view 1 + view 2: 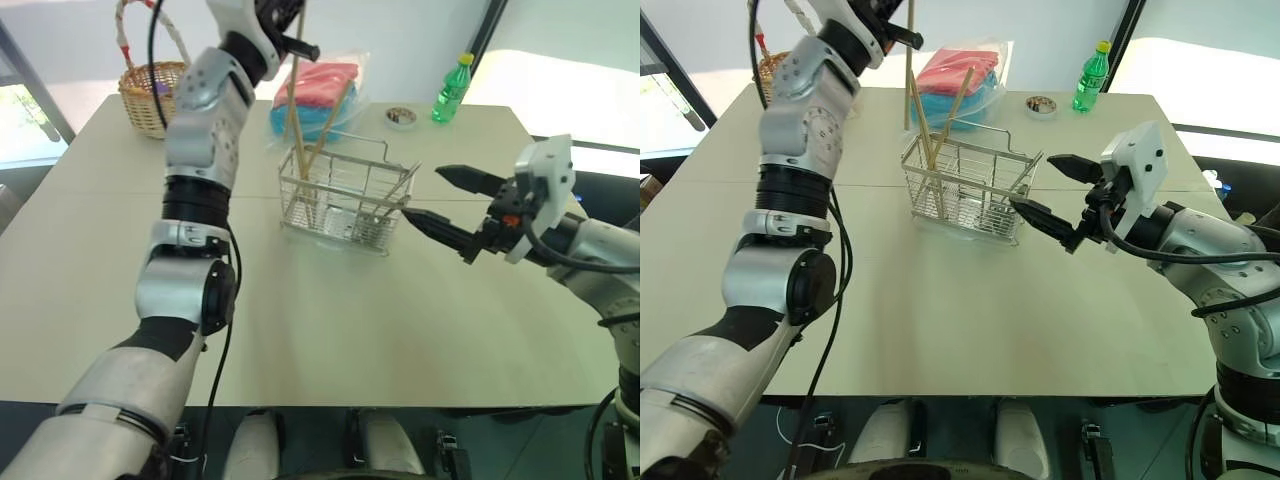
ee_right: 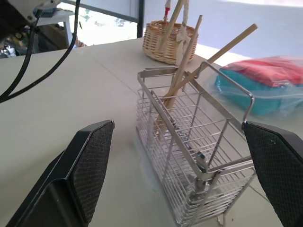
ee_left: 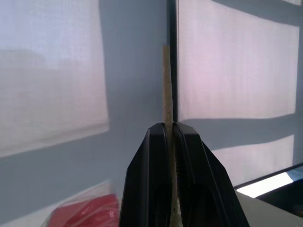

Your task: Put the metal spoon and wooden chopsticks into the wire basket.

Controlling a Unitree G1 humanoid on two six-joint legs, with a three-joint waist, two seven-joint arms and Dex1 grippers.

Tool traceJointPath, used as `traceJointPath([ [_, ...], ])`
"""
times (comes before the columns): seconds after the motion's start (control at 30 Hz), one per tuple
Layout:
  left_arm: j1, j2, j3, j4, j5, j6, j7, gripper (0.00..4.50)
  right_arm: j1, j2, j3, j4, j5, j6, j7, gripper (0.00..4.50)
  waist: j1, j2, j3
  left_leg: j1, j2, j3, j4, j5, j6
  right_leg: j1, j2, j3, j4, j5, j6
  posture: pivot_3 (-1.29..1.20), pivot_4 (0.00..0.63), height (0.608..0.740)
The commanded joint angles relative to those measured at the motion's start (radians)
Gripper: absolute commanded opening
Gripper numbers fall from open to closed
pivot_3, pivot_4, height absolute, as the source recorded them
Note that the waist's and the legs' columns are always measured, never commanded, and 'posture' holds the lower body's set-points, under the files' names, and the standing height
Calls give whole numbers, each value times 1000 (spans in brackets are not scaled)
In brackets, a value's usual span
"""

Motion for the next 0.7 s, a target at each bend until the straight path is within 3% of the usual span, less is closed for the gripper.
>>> traceJointPath([
  [0.03,20,-13,-30,-4,25,-34,-6,47,2,3,-34,-32,17,-7,-14,4500,1,0,0,0,0,0,0,0,0,0,0,0,0,0,0,0,150,728],
  [0.33,109,-49,-55,-33,33,-27,-9,47,3,1,-37,-35,37,-2,-38,4500,1,0,0,0,0,0,0,0,0,0,0,0,0,0,-1,0,150,728],
  [0.47,127,-64,-44,-39,11,-13,-6,1446,-19,4,-29,-19,38,-1,-46,4500,1,0,0,0,0,0,0,0,0,0,0,0,0,-1,-2,0,150,728],
  [0.63,154,-72,-36,-95,-12,18,3,4183,-30,12,-21,-7,33,-3,-52,4500,1,0,0,0,0,-1,0,0,0,0,0,0,0,-1,-2,0,150,728],
  [0.67,159,-71,-35,-108,-15,27,9,4481,-30,13,-20,-7,32,-3,-53,4500,1,0,0,0,0,-1,0,0,0,0,0,0,0,-1,-2,0,150,728],
  [0.7,167,-69,-35,-129,-19,39,12,4481,-31,16,-18,-4,29,-4,-53,4500,1,0,0,0,0,-1,0,0,0,0,0,0,0,-1,-2,0,150,728],
])
